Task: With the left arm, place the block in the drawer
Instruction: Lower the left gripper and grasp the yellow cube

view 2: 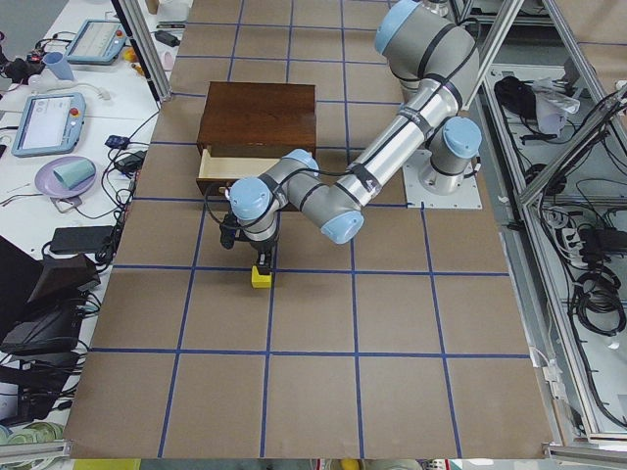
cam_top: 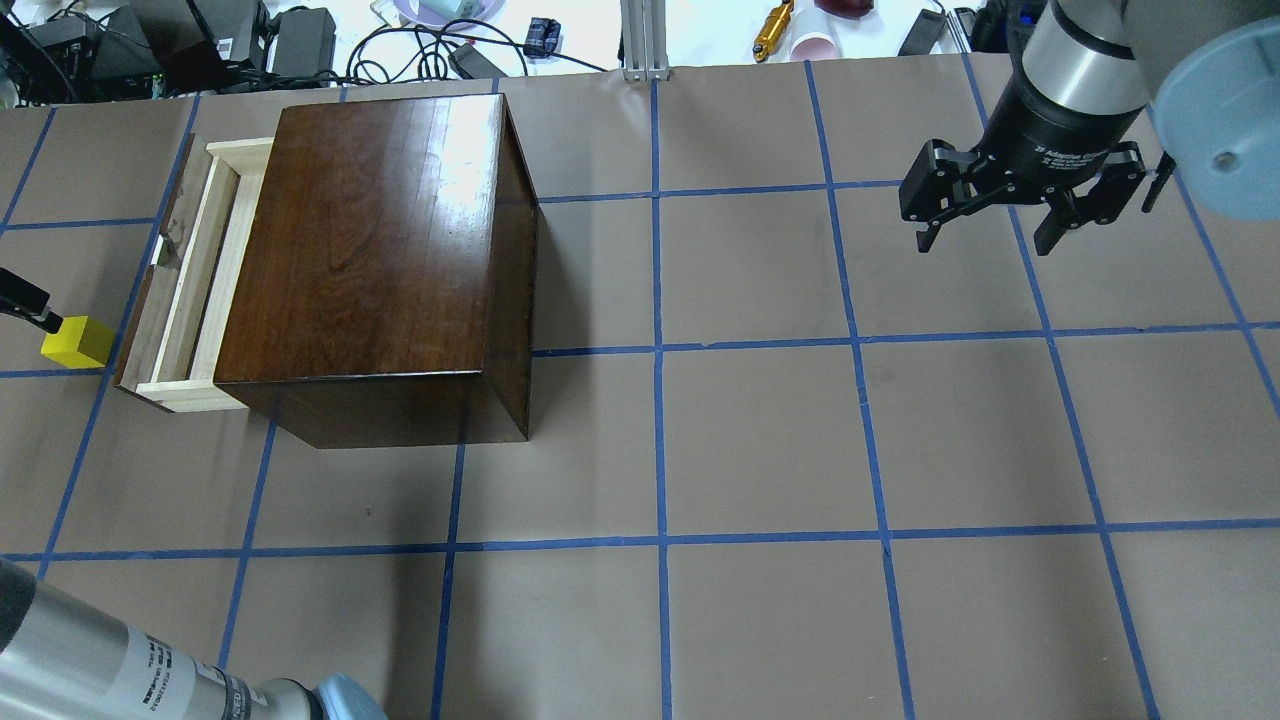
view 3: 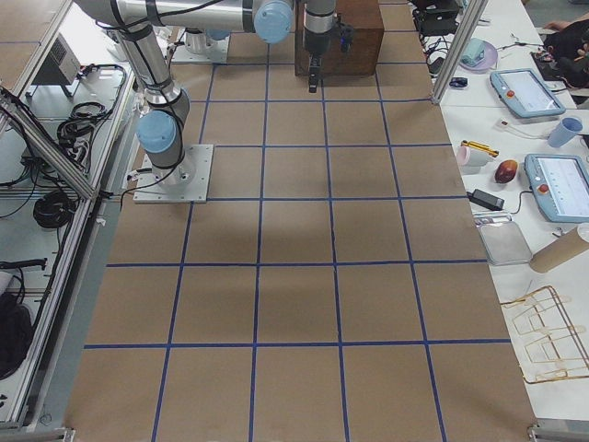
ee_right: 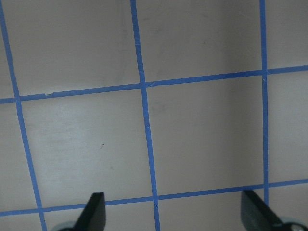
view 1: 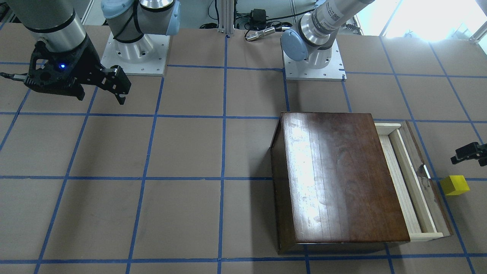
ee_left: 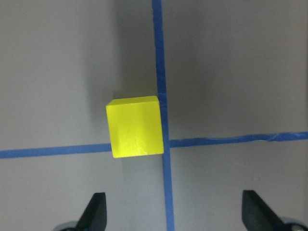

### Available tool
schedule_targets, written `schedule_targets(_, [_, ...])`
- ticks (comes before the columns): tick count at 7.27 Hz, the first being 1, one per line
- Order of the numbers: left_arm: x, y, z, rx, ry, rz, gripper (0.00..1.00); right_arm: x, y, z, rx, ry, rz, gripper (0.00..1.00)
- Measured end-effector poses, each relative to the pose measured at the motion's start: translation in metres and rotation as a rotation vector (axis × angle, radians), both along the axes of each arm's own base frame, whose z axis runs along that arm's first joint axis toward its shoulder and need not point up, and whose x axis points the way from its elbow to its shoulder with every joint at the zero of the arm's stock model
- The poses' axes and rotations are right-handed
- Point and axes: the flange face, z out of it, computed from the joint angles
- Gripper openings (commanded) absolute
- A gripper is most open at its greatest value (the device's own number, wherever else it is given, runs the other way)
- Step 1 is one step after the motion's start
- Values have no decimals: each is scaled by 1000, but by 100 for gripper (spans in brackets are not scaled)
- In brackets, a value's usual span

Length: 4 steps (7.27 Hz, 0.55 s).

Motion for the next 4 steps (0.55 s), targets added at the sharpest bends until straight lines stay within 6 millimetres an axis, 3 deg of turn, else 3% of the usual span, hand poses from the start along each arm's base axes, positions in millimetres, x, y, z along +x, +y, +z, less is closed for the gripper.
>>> schedule_targets(2, [6,-7,-33,2,15,-8,100,0,0,0,0,0,0,100])
schedule_targets(4, [9,-9,-54,1,17,-10,100,0,0,0,0,0,0,100])
